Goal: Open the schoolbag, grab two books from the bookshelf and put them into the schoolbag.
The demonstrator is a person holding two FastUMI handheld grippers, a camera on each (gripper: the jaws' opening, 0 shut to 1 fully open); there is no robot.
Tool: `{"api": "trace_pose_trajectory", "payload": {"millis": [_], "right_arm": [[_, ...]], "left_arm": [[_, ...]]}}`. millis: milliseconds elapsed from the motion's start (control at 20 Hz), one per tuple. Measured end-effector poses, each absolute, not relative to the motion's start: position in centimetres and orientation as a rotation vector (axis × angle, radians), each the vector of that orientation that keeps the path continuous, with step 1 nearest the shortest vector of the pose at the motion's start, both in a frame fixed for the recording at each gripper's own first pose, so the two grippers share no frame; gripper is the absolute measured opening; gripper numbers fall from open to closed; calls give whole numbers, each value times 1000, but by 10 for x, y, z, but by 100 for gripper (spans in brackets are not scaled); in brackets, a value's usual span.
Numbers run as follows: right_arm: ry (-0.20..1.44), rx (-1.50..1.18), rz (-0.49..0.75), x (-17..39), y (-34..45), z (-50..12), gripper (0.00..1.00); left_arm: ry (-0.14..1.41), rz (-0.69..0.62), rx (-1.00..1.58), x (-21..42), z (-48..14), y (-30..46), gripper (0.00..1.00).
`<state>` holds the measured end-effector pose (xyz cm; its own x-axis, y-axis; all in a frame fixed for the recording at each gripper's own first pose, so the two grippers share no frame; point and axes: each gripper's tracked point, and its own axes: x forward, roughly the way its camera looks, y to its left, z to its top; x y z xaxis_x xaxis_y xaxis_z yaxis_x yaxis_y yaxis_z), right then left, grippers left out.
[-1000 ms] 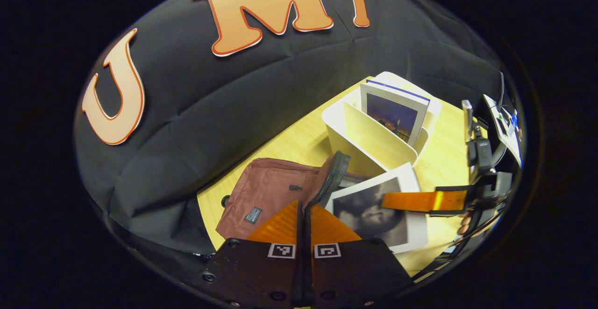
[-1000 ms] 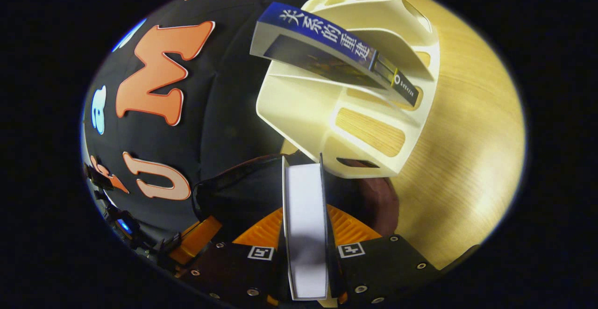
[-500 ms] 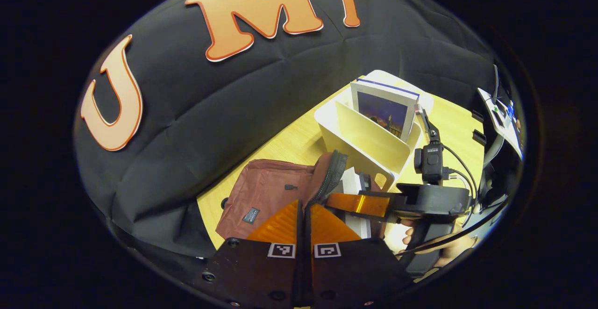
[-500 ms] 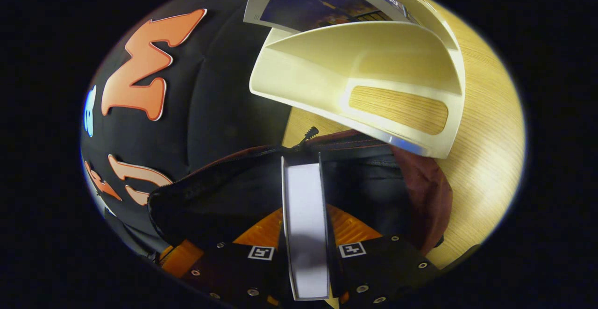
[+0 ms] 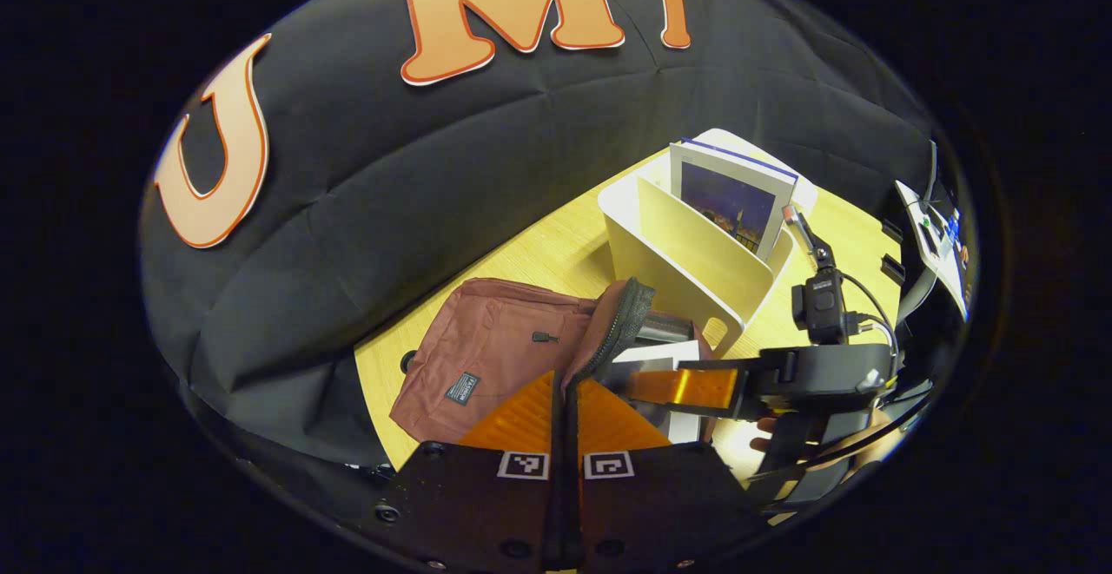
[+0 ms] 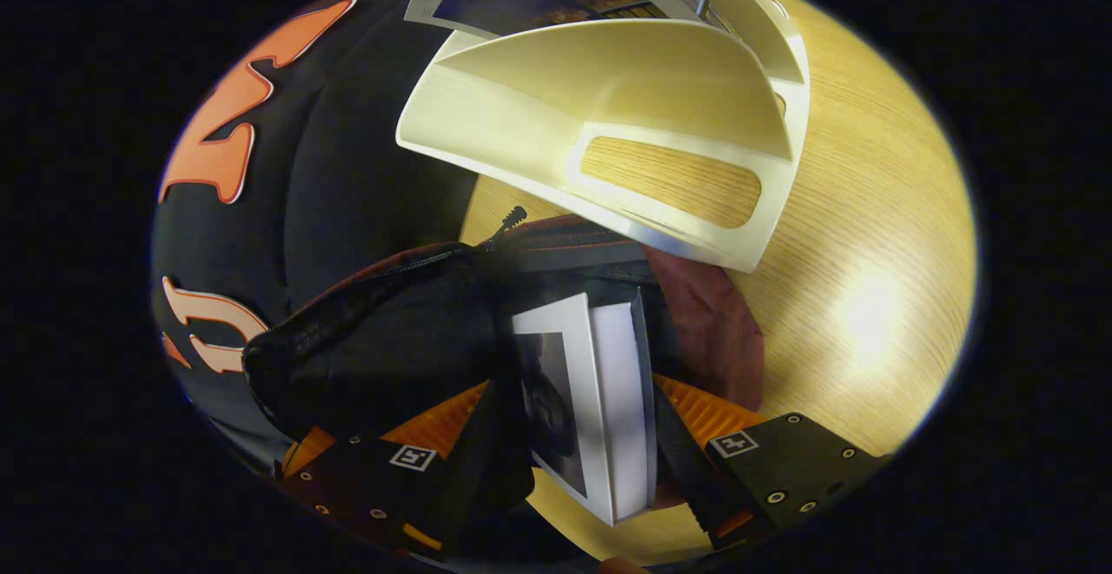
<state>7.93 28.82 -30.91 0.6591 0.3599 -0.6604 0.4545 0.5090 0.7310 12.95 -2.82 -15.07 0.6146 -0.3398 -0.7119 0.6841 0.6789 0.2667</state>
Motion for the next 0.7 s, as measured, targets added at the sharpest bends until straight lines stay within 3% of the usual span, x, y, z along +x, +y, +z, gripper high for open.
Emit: {"api": "trace_pose_trajectory", "payload": {"millis": [300, 700], "right_arm": [[844, 994, -66, 53, 224, -290, 98], [707, 742, -128, 41, 101, -216, 97]], "left_arm": [[694, -635, 517, 125, -157, -28, 1], [712, -640, 503, 121, -163, -30, 1]]}}
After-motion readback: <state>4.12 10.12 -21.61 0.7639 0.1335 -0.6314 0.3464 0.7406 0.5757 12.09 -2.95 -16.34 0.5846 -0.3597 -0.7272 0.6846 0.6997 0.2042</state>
